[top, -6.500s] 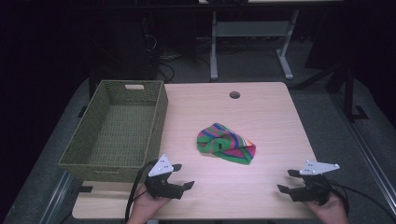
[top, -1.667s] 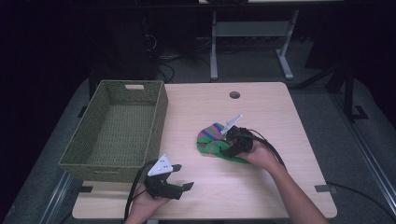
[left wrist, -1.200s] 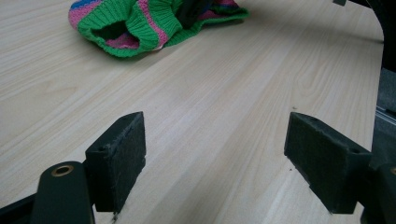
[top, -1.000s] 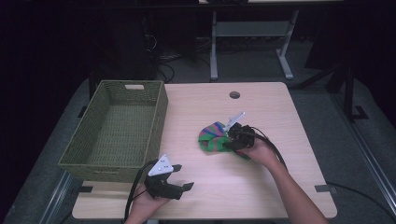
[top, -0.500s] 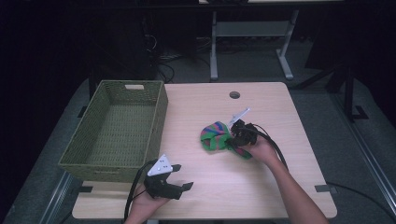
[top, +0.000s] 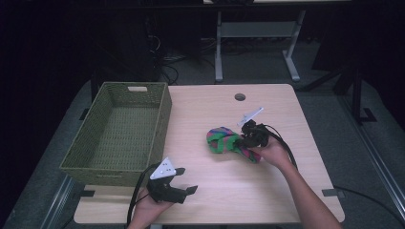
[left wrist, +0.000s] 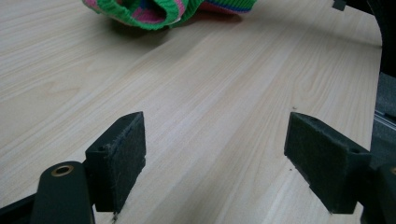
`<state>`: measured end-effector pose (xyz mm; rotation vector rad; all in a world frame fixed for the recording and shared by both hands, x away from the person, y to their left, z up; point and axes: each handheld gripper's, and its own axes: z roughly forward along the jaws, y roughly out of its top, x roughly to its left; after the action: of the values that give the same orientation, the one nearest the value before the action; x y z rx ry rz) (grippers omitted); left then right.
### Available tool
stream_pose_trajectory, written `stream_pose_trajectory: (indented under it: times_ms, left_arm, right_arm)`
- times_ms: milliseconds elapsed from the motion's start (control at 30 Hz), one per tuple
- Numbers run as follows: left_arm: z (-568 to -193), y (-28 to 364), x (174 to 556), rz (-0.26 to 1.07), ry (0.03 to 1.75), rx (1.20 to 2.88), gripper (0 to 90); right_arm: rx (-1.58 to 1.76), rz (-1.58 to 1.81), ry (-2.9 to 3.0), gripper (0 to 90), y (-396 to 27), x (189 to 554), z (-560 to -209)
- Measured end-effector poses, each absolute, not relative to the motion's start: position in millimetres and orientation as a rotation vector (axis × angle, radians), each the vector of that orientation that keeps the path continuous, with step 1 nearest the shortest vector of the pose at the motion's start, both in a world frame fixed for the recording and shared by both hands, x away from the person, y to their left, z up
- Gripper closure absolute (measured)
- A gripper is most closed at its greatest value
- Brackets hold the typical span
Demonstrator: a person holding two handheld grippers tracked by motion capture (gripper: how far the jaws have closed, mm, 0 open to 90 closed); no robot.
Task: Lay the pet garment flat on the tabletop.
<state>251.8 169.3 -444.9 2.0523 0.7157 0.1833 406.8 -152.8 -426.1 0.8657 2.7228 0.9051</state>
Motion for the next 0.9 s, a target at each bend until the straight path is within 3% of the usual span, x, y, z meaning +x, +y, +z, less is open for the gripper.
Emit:
stream_pose_trajectory:
  times_ms: [900]
  left_arm:
    - [-445,169,252,0.177,0.717,2.042,20.4]
  right_arm:
    - [0.794,1.088,2.726,73.8,-167,374,-386]
